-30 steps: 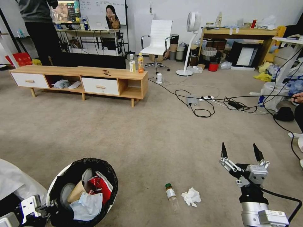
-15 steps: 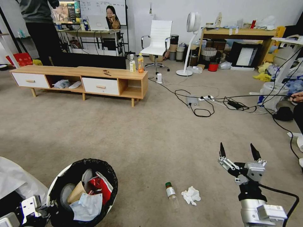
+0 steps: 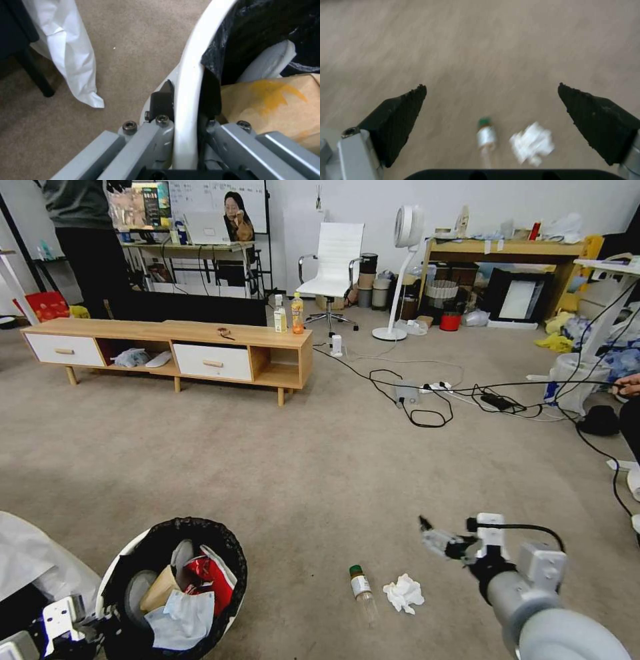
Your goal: Pick up the trash bin and place the garbage on the floor into it.
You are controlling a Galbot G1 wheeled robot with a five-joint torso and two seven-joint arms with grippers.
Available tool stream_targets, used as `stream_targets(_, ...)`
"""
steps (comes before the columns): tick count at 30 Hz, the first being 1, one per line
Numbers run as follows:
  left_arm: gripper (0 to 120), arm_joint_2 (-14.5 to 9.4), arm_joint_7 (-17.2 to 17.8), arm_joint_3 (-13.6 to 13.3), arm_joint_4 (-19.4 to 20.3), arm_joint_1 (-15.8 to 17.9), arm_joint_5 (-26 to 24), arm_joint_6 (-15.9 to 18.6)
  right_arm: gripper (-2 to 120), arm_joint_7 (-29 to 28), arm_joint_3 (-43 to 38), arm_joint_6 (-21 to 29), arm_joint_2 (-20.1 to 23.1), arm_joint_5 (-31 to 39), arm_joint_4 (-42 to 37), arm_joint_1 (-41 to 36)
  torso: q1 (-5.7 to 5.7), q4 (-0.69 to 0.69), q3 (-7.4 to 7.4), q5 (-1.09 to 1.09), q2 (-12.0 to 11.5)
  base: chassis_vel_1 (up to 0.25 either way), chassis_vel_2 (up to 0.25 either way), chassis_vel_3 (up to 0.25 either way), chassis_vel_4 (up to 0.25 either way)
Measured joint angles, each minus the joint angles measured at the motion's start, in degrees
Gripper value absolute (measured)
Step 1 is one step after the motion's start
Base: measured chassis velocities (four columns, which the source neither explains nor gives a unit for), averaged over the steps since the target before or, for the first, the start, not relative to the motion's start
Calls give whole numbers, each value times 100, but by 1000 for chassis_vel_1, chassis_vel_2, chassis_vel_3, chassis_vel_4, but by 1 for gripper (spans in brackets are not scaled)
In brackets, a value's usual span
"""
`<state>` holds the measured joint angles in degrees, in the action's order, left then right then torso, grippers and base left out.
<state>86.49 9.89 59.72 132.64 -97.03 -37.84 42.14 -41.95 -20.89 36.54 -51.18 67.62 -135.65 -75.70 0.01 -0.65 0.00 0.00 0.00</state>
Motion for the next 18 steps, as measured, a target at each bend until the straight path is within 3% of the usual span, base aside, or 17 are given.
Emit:
stream_targets(1, 1, 10, 0, 19, 0, -9, 6, 0, 100, -178, 203, 109, 1, 367, 117, 237, 0, 2, 0, 2, 0, 0, 0, 0, 0)
stream_targets(6, 1, 26, 0, 80, -4, -22, 9, 0, 100, -413, 676, 277, 1, 810, 426, 682, 0, 1, 0, 0, 0, 0, 0, 0, 0)
stream_targets(18, 1, 34, 0, 123, -165, 55, 71, 0, 100, -208, 1852, 356, -40, 462, 1642, 1346, 0, 0, 0, 0, 0, 0, 0, 0, 0)
